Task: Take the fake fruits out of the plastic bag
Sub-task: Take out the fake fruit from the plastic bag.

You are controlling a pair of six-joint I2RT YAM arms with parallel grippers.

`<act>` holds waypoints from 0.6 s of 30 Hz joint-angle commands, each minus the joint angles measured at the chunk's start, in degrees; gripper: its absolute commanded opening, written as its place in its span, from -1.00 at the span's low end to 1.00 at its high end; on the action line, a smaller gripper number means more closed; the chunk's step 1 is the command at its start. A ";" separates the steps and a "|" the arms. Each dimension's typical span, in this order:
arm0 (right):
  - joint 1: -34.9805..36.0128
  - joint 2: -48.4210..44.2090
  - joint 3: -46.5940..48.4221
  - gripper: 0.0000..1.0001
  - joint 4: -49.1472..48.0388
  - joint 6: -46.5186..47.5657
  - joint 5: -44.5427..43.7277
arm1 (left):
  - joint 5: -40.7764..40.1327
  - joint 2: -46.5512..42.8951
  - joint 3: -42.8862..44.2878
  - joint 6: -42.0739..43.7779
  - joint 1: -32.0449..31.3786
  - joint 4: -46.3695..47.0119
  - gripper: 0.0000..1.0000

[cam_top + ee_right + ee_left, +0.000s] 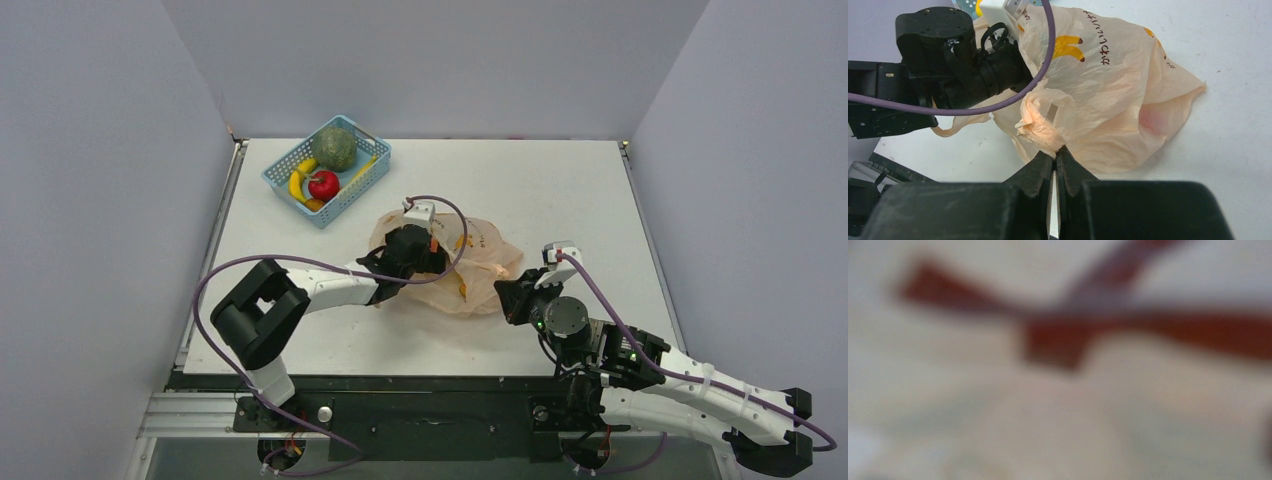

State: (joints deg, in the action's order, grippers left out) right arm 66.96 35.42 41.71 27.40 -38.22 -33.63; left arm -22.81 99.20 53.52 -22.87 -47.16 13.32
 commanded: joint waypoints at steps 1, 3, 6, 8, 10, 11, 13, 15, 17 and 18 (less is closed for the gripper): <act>0.32 -0.12 -0.53 -1.00 -1.82 -0.31 -0.42 | -4.39 3.28 5.35 1.43 -0.73 -2.07 0.79; 0.35 -0.14 -0.50 -1.00 -1.87 -0.22 -0.46 | -4.32 5.04 7.18 0.60 -0.68 -3.68 0.78; 0.30 -0.61 -0.61 -1.00 -1.59 -0.30 -0.59 | -4.04 7.10 8.27 -0.09 -0.59 -4.45 0.72; 0.31 -0.97 -0.77 -1.00 -1.44 -0.30 -0.84 | -3.79 7.98 8.75 -0.11 -0.57 -4.98 0.64; 0.29 -1.22 -0.95 -1.00 -1.32 -0.39 -1.30 | -3.63 8.51 8.84 0.17 -0.63 -5.13 0.55; 0.29 -1.38 -1.05 -1.00 -1.35 -0.42 -1.52 | -3.45 8.66 8.82 0.27 -0.52 -5.23 0.49; 0.33 -1.36 -1.29 -1.00 -1.30 -0.53 -1.82 | -2.82 8.69 9.04 0.51 -0.36 -6.11 0.30; 0.36 -1.11 -1.55 -1.00 -1.30 -0.60 -2.24 | -1.13 6.99 8.66 0.74 -0.38 -6.32 0.15; 0.37 -0.64 -1.87 -1.00 -1.29 -0.63 -2.75 | 1.51 4.79 8.33 0.71 -0.32 -6.69 -0.06; 0.37 -0.50 -1.97 -1.00 -1.36 -0.65 -3.11 | 3.71 3.95 8.30 0.63 -0.31 -7.02 -0.18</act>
State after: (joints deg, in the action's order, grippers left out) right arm 66.96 34.48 40.58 27.07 -38.28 -34.37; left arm -24.51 107.22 60.51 -22.59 -47.79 8.25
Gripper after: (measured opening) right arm 0.004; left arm 0.672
